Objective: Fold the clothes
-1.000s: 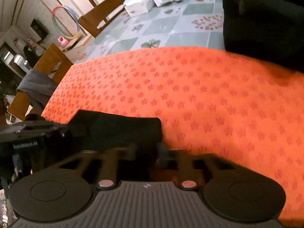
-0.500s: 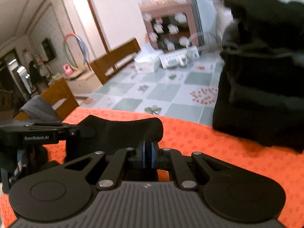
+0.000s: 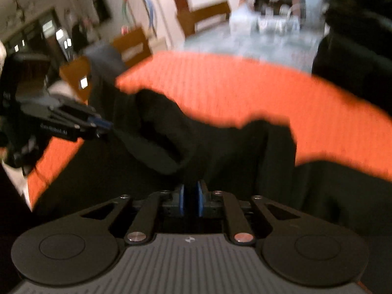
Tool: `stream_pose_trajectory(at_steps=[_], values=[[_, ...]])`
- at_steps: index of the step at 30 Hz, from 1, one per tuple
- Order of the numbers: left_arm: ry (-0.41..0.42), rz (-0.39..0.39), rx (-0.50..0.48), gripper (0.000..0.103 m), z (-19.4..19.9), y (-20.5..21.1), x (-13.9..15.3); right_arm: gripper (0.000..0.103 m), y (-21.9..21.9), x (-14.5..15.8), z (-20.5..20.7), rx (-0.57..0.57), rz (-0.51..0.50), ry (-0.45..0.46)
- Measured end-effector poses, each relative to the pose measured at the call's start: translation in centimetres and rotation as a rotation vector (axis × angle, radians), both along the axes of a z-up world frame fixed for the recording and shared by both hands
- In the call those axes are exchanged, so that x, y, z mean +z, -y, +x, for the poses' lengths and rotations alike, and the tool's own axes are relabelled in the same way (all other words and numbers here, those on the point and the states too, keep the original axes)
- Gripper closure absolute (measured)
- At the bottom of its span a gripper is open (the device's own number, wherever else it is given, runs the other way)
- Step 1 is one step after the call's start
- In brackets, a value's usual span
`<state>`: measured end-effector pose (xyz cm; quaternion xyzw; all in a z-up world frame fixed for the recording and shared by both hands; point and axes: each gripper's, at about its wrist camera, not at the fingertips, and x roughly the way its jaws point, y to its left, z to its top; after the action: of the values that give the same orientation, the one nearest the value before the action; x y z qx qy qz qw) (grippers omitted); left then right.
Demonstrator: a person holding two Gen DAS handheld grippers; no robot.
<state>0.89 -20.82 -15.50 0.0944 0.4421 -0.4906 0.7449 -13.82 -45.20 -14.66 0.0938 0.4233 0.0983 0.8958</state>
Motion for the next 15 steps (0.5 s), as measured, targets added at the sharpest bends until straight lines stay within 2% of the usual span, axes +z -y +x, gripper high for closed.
stream_pose_trajectory(at_steps=[1, 2, 3, 6, 9, 12, 15], values=[[-0.005, 0.011, 0.002, 0.081, -0.5, -0.4, -0.1, 0.090, -0.4, -0.2, -0.5, 0.002, -0.013, -0.020], [0.001, 0.008, 0.012, 0.073, -0.8, -0.7, 0.1, 0.089, -0.8, -0.3, -0.9, -0.001, -0.027, -0.031], [0.007, 0.004, 0.023, 0.064, -1.0, -1.1, 0.3, 0.085, -0.9, -0.1, -1.3, -0.009, -0.035, -0.035], [0.023, -0.027, 0.089, 0.051, -1.1, -1.4, 1.3, 0.073, -0.9, 1.2, -1.9, -0.050, -0.041, -0.007], [0.044, -0.029, 0.158, 0.046, -0.5, -0.6, 1.4, 0.066, -0.8, 2.2, -1.7, -0.072, -0.044, 0.027], [0.077, 0.008, 0.209, 0.046, -0.4, 1.1, 0.9, 0.061, -1.5, 2.2, -1.1, -0.075, -0.051, 0.041], [0.091, 0.059, 0.258, 0.046, -0.3, 2.6, 0.0, 0.060, -2.7, 1.4, 0.2, -0.063, -0.077, 0.034]])
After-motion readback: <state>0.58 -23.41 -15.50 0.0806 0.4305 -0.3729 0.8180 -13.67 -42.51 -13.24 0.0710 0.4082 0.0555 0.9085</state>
